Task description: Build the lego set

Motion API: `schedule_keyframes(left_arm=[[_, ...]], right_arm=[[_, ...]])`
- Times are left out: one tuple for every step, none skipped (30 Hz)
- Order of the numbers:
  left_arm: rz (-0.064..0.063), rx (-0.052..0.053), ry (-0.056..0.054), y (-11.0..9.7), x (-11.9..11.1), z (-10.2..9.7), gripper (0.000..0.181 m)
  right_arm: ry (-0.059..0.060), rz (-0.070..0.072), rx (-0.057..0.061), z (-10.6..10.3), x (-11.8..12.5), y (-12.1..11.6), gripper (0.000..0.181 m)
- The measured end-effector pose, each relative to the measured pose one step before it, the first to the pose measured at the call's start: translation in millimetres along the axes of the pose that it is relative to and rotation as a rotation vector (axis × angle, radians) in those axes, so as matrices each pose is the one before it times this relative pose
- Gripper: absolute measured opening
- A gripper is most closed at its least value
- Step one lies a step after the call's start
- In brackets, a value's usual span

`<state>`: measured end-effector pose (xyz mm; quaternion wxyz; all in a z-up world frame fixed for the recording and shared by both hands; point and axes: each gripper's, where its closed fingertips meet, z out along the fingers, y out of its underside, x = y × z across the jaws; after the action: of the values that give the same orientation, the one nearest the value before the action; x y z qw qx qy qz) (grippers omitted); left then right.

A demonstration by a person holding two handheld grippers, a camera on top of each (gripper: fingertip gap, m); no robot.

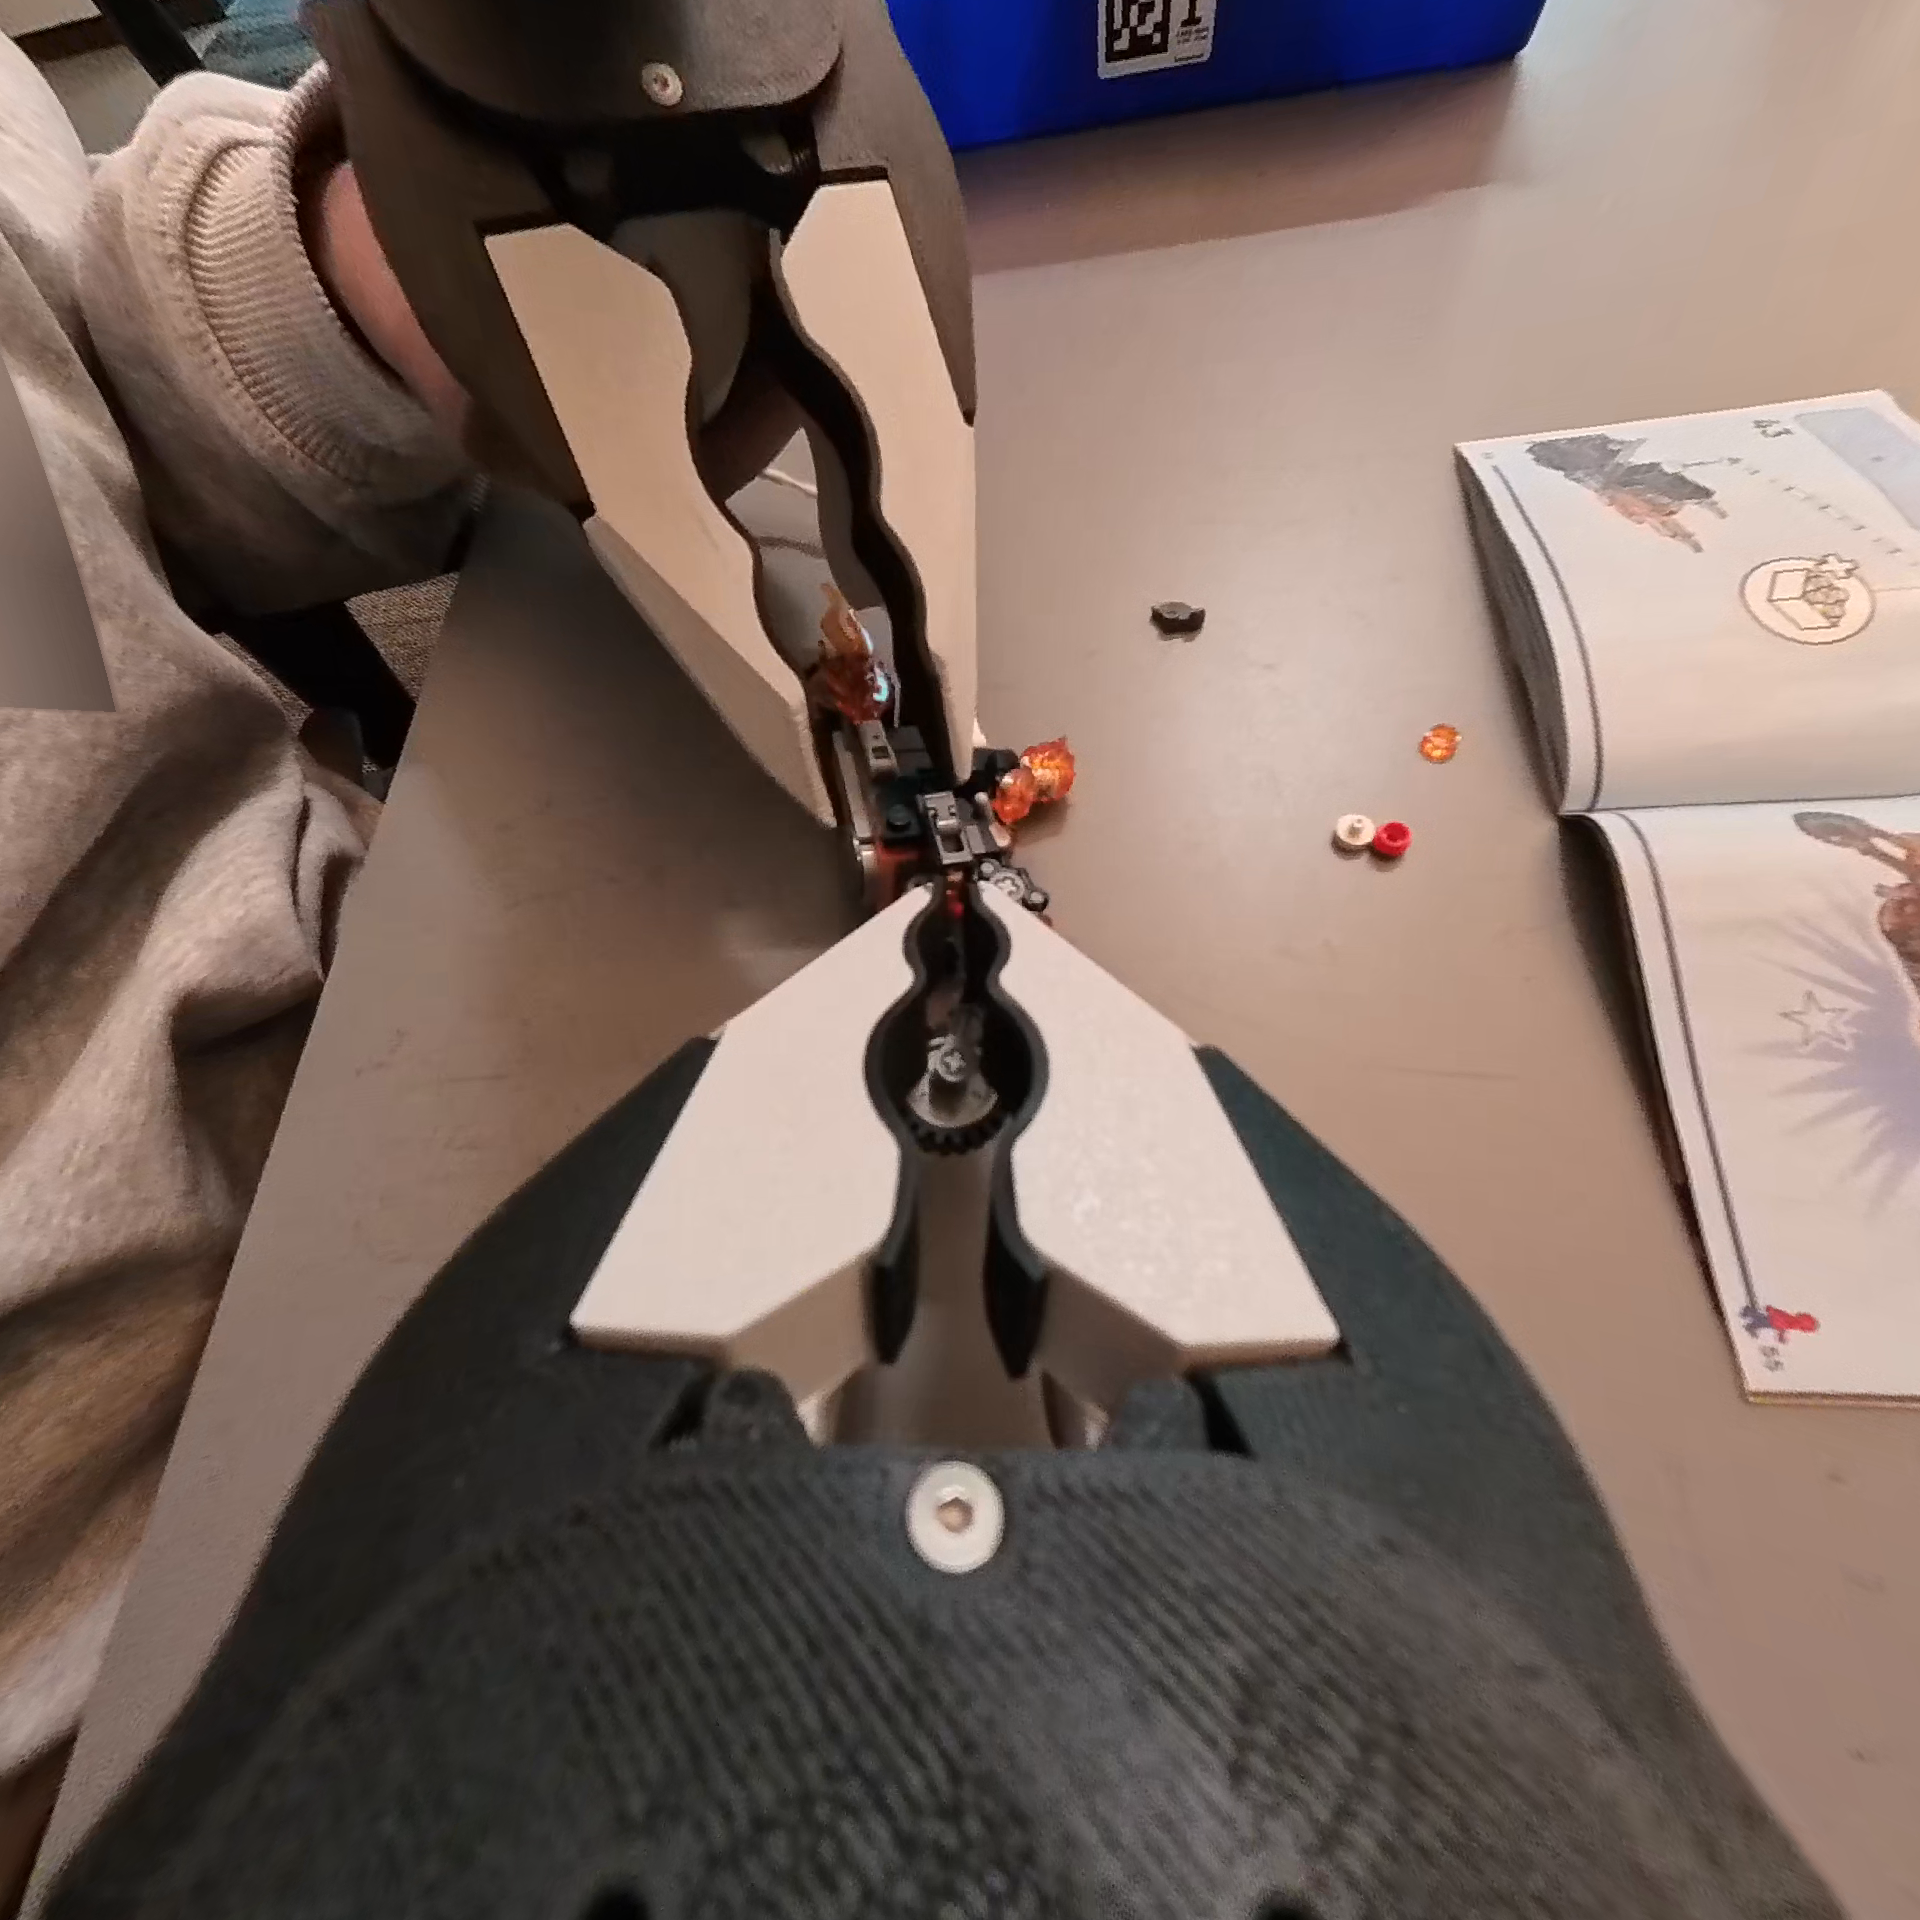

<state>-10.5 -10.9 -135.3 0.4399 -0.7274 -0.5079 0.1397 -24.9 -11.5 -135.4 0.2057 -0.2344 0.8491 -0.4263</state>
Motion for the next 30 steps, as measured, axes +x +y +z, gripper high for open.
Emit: schedule_keyframes(left_arm=[[-0.0001, 0.0011, 0.0003, -0.20, -0.09, 0.09, 0.020], [-0.0011, 0.0038, 0.0022, -0.52, 0.10, -0.23, 0.020], [-0.0035, 0.0073, 0.0069, -0.92, 0.71, -0.21, 0.020], [-0.0055, 0.0092, 0.0096, -1.23, 0.84, -0.22, 0.020], [-0.0075, 0.0097, 0.0077, -1.16, 0.21, -0.10, 0.021], [-0.0082, 0.0084, 0.0053, -0.91, -0.53, 0.17, 0.023], [-0.0085, 0.0067, 0.0048, -0.85, -1.15, 0.56, 0.025], [-0.0074, 0.0057, 0.0076, -0.88, -1.21, 0.86, 0.026], [-0.0075, 0.0027, 0.0111, -1.05, -1.04, 0.93, 0.026], [-0.0067, -0.0012, 0.0144, -1.08, -0.70, 0.67, 0.024], [-0.0044, -0.0049, 0.0216, -0.98, 0.39, 0.32, 0.019], [-0.0044, -0.0082, 0.0217, -0.74, 0.51, 0.21, 0.013], [-0.0058, -0.0092, 0.0135, -0.40, -0.50, 0.18, 0.011], [-0.0066, -0.0091, 0.0079, 0.20, -1.05, 0.27, 0.010], [-0.0083, -0.0104, 0.0083, 1.11, -0.54, 0.23, 0.010], [-0.0096, -0.0093, 0.0040, 1.55, -0.72, 0.21, 0.011], [-0.0066, 0.0002, 0.0008, 0.60, -0.68, -0.31, 0.013], [-0.0034, 0.0054, 0.0060, -0.12, 0.54, -0.38, 0.013], [-0.0027, 0.0016, 0.0069, 0.20, 0.94, -0.10, 0.012], [-0.0010, 0.0004, 0.0036, 0.15, 0.55, -0.10, 0.011], [0.0011, 0.0018, 0.0003, -0.14, 0.32, -0.14, 0.010], [0.0019, 0.0014, -0.0015, -0.21, -0.01, 0.00, 0.009], [0.0011, -0.0009, -0.0019, 0.20, -0.22, -0.06, 0.008], [-0.0007, 0.0000, 0.0010, 0.08, 0.07, -0.01, 0.008], [-0.0029, 0.0032, 0.0042, -0.36, 0.21, -0.17, 0.007], [-0.0051, 0.0063, 0.0073, -0.60, 0.54, -0.28, 0.008], [-0.0079, 0.0103, 0.0095, -1.12, 0.74, -0.57, 0.008], [-0.0096, 0.0125, 0.0113, -1.32, 0.56, -0.73, 0.009], [-0.0100, 0.0100, 0.0133, -0.92, 0.82, -0.71, 0.009], [-0.0099, 0.0094, 0.0122, -0.77, 0.53, -0.63, 0.009]], right_arm=[[0.0017, -0.0018, -0.0011, 0.03, 0.11, 0.01, 0.000], [0.0017, -0.0016, -0.0007, 0.06, 0.10, -0.06, 0.000], [0.0013, -0.0016, -0.0001, 0.03, -0.07, 0.06, 0.000], [0.0008, -0.0012, 0.0001, 0.00, -0.04, -0.08, 0.000], [0.0003, -0.0008, 0.0002, -0.01, -0.17, 0.04, 0.000], [0.0002, -0.0009, 0.0000, -0.06, -0.06, -0.06, 0.000], [-0.0001, -0.0014, 0.0000, 0.10, -0.21, -0.02, 0.000], [-0.0004, -0.0014, 0.0001, 0.05, -0.18, -0.01, 0.000], [-0.0011, -0.0007, 0.0003, 0.25, -0.19, -0.07, 0.000], [-0.0015, 0.0000, 0.0007, 0.17, -0.14, -0.07, 0.000], [-0.0009, -0.0001, 0.0006, 0.04, -0.12, -0.08, 0.000], [0.0005, -0.0011, 0.0000, -0.01, 0.01, 0.03, 0.000], [0.0019, -0.0024, -0.0006, -0.07, -0.08, 0.06, 0.000], [0.0027, -0.0030, -0.0010, 0.02, 0.07, 0.04, 0.000], [0.0029, -0.0028, -0.0012, 0.00, -0.02, -0.03, 0.000], [0.0020, -0.0025, -0.0010, 0.02, -0.07, 0.04, 0.000], [0.0013, -0.0016, -0.0005, 0.00, -0.16, -0.01, 0.000], [0.0017, -0.0012, 0.0001, 0.10, 0.03, -0.04, 0.000], [0.0016, -0.0008, 0.0001, -0.07, 0.08, 0.06, 0.000], [0.0017, -0.0001, -0.0006, -0.05, 0.10, 0.11, 0.000], [0.0027, 0.0000, -0.0012, -0.03, 0.40, 0.24, 0.000], [0.0014, 0.0001, -0.0004, -0.04, 0.05, 0.09, 0.000], [-0.0001, 0.0006, 0.0004, -0.04, -0.11, 0.00, 0.000], [0.0000, 0.0007, 0.0008, -0.01, -0.11, -0.06, 0.000], [-0.0012, 0.0011, 0.0010, 0.02, -0.08, -0.01, 0.000], [-0.0021, 0.0016, 0.0011, 0.09, -0.26, -0.18, 0.000], [-0.0012, 0.0012, 0.0008, 0.12, -0.10, -0.06, 0.000], [-0.0008, 0.0004, 0.0004, 0.09, -0.08, -0.10, 0.000], [-0.0004, 0.0004, 0.0005, 0.15, -0.11, -0.15, 0.000], [0.0011, 0.0000, 0.0006, 0.09, 0.07, -0.11, 0.000]])
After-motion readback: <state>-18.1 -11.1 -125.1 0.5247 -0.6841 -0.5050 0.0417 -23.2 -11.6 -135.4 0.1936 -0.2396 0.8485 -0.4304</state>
